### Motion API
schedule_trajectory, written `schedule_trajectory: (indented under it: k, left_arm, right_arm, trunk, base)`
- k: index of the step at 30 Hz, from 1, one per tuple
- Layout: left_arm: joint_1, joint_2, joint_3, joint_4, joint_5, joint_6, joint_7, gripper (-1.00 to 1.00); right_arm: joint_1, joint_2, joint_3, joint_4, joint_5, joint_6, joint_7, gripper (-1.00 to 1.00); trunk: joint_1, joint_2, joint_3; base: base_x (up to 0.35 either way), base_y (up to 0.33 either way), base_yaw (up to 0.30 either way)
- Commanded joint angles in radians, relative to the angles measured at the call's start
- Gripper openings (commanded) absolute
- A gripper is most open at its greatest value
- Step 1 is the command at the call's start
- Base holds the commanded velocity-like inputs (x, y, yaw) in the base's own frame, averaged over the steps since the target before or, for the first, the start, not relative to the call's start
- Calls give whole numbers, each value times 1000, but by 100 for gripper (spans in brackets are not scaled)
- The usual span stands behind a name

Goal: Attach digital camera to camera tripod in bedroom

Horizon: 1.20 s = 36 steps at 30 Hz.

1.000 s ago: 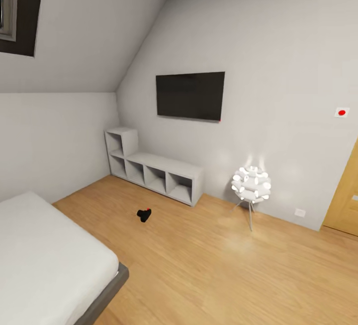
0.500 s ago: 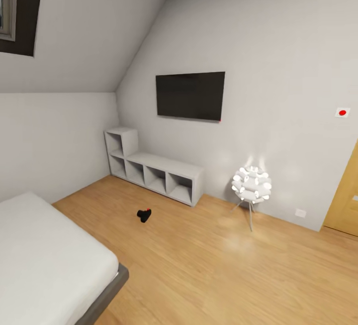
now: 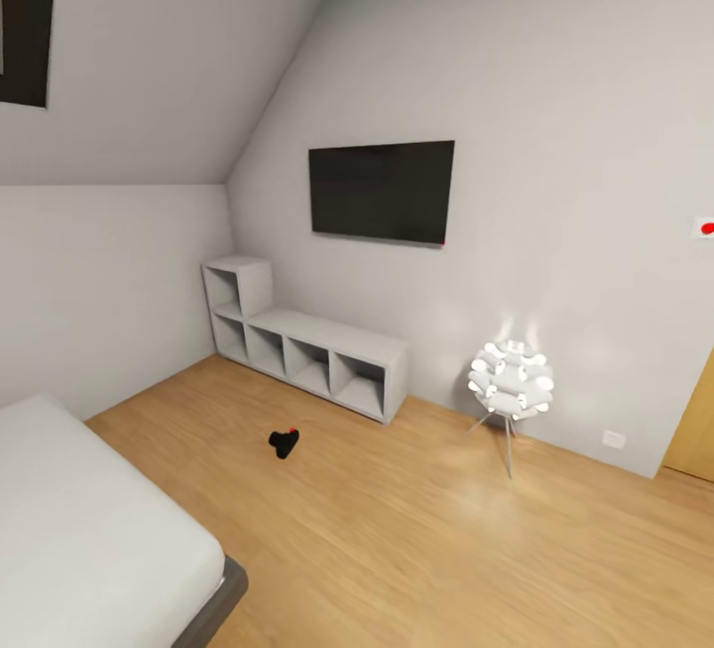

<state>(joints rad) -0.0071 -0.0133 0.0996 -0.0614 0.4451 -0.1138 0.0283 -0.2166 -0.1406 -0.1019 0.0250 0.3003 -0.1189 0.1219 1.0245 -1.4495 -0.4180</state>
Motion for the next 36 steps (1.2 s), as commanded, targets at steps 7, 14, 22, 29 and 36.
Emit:
schedule_trajectory:
  k: [7,14,22,29,36]
  left_arm:
    - [-1,-1,8,0,-6,-3,2,100]
    - [-1,-1,8,0,-6,-3,2,100]
    - [0,-1,8,0,-6,-3,2,100]
    - [0,-1,8,1,-6,-2,2,100]
    - [0,-1,8,1,-6,-1,3,100]
  right_arm:
    - [-1,-1,-9,3,8,-5,2,100]
    - [-1,0,-9,4,8,-5,2,100]
    - [-1,0,-9,4,8,-5,2,100]
    - [-1,0,-9,4,8,-5,2,100]
    - [-1,0,-9,4,8,-5,2,100]
  trunk:
    - [1,-1,-1]
    - [1,-1,-1]
    - [1,-1,-1]
    - [1,-1,-1]
    - [1,-1,-1]
  base:
    - [321,0,0]
    - [322,0,0]
    - [322,0,0]
    - [322,0,0]
    - [322,0,0]
